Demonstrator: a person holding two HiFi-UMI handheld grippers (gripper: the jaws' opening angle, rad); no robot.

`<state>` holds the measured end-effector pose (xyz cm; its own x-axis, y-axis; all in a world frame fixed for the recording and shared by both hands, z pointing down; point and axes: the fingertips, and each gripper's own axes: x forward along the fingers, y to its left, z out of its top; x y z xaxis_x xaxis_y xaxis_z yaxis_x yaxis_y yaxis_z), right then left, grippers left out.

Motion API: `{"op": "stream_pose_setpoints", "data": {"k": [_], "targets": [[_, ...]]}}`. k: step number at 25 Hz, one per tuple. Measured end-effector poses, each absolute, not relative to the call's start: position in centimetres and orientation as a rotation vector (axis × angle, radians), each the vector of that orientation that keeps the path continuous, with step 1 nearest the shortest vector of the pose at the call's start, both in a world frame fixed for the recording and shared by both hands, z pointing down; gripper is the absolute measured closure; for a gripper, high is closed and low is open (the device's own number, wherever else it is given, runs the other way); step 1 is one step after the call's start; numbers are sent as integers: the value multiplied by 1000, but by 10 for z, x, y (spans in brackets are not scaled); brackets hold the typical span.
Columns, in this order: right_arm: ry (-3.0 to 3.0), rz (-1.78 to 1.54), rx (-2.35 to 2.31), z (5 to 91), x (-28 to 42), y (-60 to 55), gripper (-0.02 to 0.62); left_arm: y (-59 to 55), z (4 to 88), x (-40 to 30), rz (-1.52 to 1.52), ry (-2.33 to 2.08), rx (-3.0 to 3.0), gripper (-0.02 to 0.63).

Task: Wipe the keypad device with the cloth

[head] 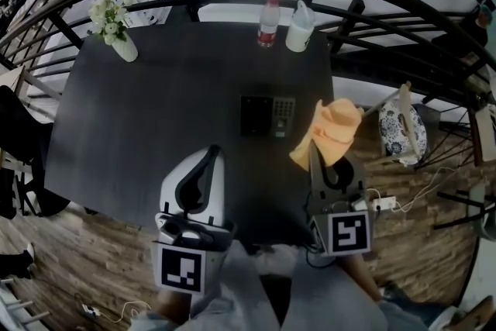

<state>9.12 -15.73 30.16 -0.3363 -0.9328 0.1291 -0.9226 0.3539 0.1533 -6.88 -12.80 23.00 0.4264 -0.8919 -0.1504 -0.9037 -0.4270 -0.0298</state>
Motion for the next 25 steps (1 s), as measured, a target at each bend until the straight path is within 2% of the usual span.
{"op": "stream_pose_setpoints", "data": {"k": [25], "targets": [[-2400,-49,1683,305,90,-157,526,-125,233,-70,164,1617,-2574,594]]}}
